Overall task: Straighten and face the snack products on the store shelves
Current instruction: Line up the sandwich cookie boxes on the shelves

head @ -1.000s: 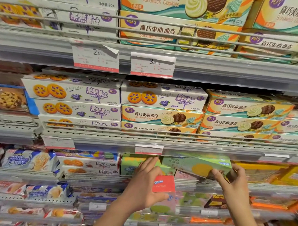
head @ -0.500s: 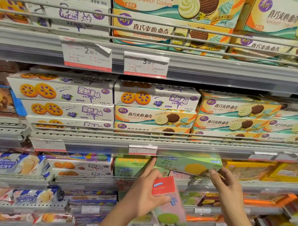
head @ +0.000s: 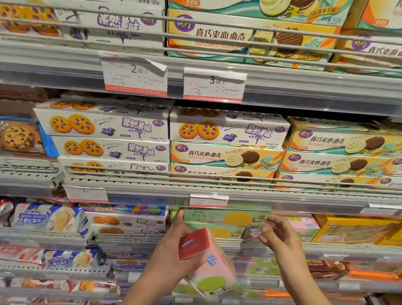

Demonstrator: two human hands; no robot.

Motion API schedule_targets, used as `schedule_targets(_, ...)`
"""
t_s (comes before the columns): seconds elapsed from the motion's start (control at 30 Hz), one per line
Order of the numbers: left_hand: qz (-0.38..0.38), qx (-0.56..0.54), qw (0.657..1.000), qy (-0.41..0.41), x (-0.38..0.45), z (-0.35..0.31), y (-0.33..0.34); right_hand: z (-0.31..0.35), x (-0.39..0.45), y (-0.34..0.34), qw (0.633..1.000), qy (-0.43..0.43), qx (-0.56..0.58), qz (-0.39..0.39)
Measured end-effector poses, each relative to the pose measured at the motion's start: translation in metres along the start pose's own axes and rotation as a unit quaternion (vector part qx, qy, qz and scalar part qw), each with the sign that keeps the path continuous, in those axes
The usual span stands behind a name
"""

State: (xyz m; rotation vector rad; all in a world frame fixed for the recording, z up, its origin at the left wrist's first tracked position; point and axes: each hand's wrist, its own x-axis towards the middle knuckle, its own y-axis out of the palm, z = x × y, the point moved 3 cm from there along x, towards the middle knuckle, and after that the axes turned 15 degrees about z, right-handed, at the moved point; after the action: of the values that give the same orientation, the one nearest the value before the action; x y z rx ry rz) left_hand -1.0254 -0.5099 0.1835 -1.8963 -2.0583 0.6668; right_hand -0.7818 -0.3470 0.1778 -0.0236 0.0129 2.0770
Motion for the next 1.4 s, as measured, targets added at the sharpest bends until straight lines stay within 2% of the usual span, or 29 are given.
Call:
schedule_targets(0.4, -0.073, -0.005, 0.997, -0.012, -0.013, 0.017, -0.011, -0.009, 0.008, 0.030, 0.996, 0.025, 0.062, 0.063)
schedule_targets(0.6, -0.062, -0.018, 0.998, -0.026, -0.014, 0.013, -0.012, -0.005, 0.006, 0.033, 0.996, 0.010, 0.025, 0.083)
schedule_targets(0.83, -0.123, -0.012, 0.992, -0.014, -0.021, 0.019, -0.012, -0.013, -0.010, 0.019, 0.994, -0.004, -0.065, 0.085)
schedule_targets(1.0, -0.152, -0.110, 0.982, -0.001, -0.025, 0.022, -0.017, -0.035, -0.028, 0.000, 0.986, 0.064, -0.078, 0.135)
schedule_targets(1.17, -0.122, -0.280, 0.952, -0.002, -0.014, 0.014, 0.009, -0.046, -0.046, -0.008, 0.974, 0.085, 0.001, 0.211)
schedule_targets(1.4, -0.057, -0.319, 0.946, -0.016, 0.010, -0.008, 0.048, -0.033, -0.057, -0.056, 0.986, 0.048, 0.017, 0.158)
